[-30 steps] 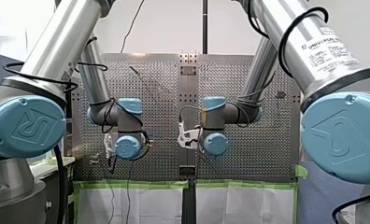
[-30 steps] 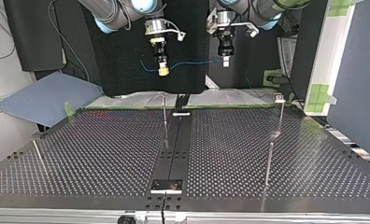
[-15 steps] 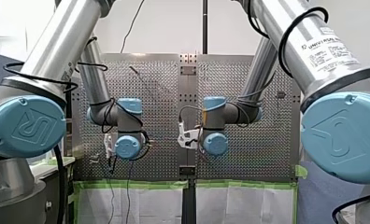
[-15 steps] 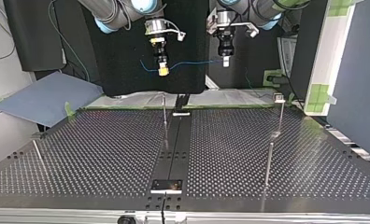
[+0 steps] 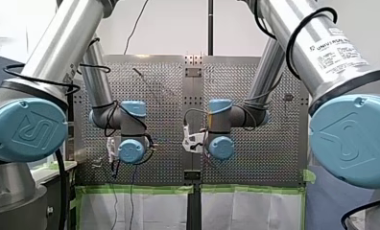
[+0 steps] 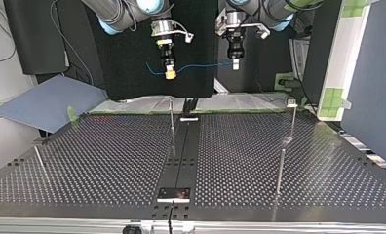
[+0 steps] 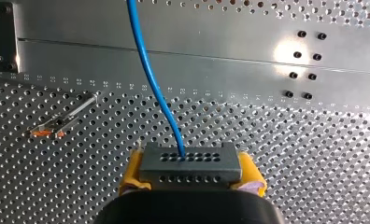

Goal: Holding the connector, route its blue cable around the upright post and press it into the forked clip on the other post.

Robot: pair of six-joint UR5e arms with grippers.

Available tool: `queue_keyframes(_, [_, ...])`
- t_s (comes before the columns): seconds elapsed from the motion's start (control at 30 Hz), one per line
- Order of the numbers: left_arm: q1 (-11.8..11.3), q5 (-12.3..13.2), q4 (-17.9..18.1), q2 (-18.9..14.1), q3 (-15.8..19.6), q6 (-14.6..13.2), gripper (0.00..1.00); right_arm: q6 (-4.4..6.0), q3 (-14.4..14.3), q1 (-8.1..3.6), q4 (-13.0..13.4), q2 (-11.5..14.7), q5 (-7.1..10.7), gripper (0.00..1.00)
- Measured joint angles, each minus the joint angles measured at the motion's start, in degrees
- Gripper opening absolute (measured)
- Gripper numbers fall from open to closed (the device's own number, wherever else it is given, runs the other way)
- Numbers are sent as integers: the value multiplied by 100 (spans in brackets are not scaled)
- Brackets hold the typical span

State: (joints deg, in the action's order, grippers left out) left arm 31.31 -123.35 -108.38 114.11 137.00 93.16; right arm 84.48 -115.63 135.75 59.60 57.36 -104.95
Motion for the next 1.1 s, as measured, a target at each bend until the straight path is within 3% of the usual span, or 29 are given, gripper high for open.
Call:
queue_keyframes(0.27, [-1, 6, 1, 3, -2, -4, 0, 0, 2, 0, 0, 0, 0, 0])
queue_keyframes(0.6, [-8, 120, -219, 268, -16, -51, 0, 0, 0, 0, 0, 0, 0, 0])
queue_keyframes(1.1, [-9, 123, -229, 281, -18, -53, 0, 0, 0, 0, 0, 0, -1, 0])
